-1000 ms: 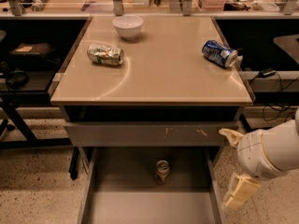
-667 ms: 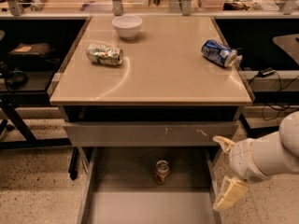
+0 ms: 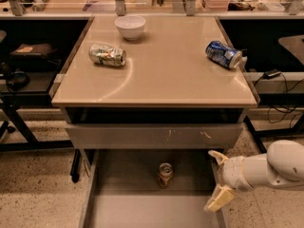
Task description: Pick orange can from middle drawer and place on counter
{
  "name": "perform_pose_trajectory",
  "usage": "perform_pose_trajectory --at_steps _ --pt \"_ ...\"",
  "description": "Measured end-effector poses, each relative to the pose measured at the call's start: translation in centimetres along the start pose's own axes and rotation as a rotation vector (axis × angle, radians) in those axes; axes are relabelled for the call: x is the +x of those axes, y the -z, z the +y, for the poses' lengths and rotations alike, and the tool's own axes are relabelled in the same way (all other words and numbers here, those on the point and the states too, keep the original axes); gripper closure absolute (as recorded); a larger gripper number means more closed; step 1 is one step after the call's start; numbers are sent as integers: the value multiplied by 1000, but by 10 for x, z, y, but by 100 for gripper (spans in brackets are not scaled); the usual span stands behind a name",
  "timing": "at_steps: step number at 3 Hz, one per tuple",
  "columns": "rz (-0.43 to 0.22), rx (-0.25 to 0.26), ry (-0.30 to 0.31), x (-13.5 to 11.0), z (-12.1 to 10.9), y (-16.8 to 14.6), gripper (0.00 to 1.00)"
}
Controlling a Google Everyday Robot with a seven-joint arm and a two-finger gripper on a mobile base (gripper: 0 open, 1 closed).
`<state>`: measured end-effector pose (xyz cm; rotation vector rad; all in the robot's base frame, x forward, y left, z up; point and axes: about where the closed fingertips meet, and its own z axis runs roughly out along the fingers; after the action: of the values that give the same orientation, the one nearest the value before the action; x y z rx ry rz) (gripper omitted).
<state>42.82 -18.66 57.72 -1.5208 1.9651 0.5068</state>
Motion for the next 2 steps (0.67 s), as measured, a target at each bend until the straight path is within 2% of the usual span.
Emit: perform_pose_trajectory --at_steps 1,2 --pt "1 1 2 -1 0 1 0" --pt "-33 -32 -25 10 1 -22 0"
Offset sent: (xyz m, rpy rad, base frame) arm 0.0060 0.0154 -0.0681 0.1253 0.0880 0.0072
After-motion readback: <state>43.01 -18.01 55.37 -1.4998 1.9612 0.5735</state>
